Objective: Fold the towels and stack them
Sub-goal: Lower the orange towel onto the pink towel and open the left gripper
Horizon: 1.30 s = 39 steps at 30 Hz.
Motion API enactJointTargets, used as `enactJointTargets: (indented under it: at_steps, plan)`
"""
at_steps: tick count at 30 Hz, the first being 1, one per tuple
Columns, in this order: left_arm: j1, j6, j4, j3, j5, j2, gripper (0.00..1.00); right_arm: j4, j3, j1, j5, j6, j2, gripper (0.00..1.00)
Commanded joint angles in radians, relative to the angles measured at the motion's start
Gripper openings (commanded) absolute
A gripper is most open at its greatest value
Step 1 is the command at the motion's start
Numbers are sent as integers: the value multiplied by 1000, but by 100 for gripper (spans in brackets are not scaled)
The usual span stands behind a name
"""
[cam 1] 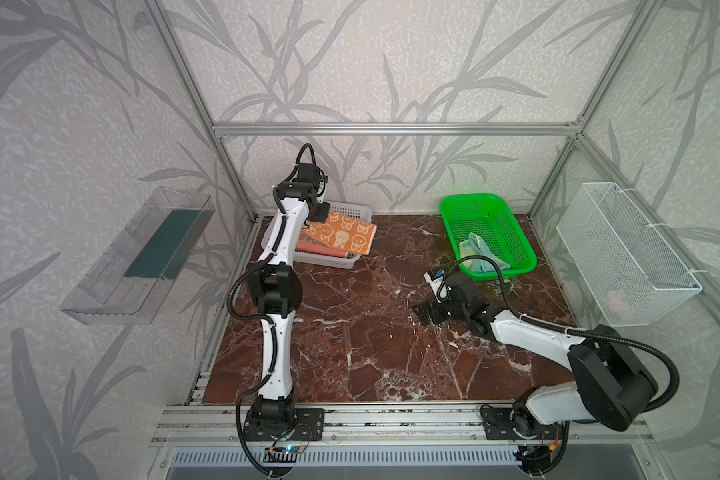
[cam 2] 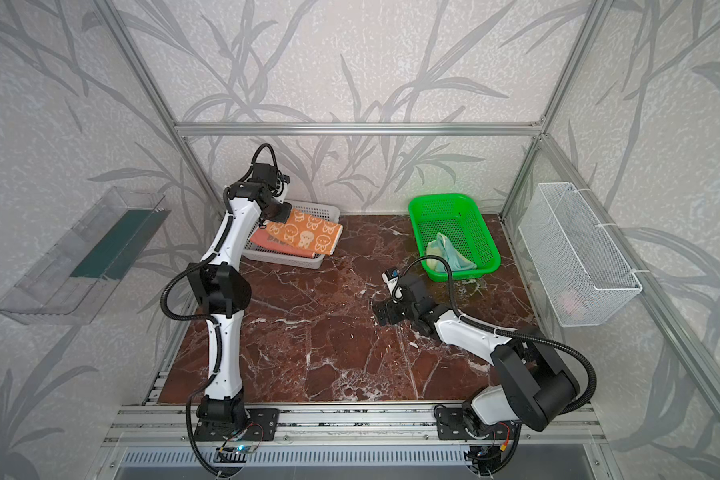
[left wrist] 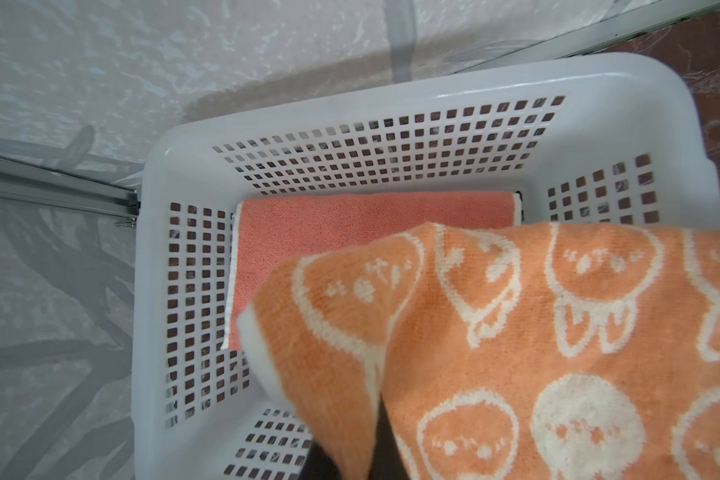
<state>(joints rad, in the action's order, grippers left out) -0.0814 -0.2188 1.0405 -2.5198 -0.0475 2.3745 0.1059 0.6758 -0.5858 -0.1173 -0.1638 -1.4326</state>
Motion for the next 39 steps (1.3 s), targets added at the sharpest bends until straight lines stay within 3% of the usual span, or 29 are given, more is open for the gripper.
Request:
enactJointTargets:
  at_steps: [1,10,26,35,39]
  plan:
    - [13,-50,-56,8,-24,57,0,-46,39,-18,2,-11,-16,99]
    - [48,-76,-119,-36,-94,146,0,-104,96,-50,25,-12,-78,99]
    - [58,-140,-183,-40,-155,155,1,-139,241,-116,30,18,-239,99]
    - [60,-149,-196,-40,-272,193,53,-132,245,-128,28,24,-240,99]
    - [58,-152,-207,-42,-314,189,63,-125,240,-132,30,25,-235,99]
